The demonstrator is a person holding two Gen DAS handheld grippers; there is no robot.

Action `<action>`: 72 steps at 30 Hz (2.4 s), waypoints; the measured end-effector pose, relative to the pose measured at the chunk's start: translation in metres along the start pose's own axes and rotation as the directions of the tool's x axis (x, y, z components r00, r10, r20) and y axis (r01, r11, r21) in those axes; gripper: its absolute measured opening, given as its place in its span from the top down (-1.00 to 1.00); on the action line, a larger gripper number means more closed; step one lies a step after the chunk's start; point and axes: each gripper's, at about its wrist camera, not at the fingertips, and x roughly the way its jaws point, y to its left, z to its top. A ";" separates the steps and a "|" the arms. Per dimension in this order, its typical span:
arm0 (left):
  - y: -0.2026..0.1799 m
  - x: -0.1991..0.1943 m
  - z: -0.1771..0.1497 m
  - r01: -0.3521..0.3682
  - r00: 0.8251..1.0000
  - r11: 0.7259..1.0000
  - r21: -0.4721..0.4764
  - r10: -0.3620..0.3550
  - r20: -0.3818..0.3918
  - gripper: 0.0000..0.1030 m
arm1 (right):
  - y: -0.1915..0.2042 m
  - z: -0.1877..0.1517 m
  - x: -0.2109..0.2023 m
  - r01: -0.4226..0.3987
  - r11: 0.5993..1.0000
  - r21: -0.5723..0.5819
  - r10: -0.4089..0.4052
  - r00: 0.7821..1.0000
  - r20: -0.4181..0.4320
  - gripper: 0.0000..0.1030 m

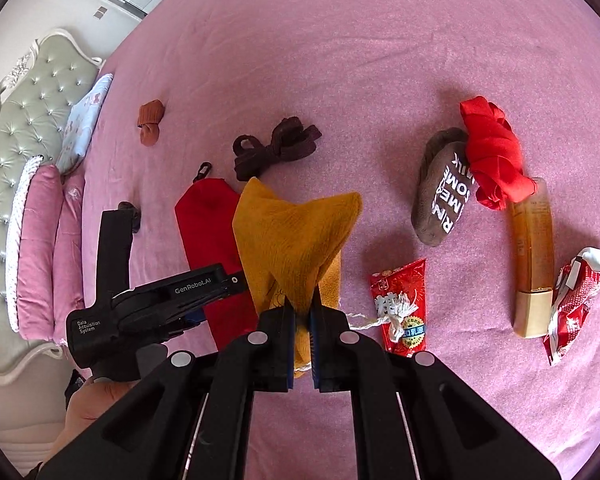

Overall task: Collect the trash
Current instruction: 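Grasp the orange bag with the right tool while the left tool grasps the red pouch, then carry the pouch and bag to the yellow bucket and open both tools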

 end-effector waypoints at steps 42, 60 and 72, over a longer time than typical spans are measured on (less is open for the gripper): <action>-0.009 -0.080 -0.197 0.113 0.993 0.896 0.430 -0.119 -0.013 0.96 | -0.030 -0.188 -0.099 0.015 0.984 0.176 -0.036 0.993 0.116 0.88; -0.154 -0.020 -0.373 0.129 0.986 0.666 0.734 -0.006 -0.168 0.96 | -0.202 -0.320 -0.209 0.011 0.870 0.493 -0.148 0.960 0.239 0.88; -0.264 0.063 -0.546 0.172 0.958 0.462 0.870 0.128 -0.258 0.96 | -0.344 -0.452 -0.275 -0.010 0.709 0.705 -0.239 0.937 0.253 0.87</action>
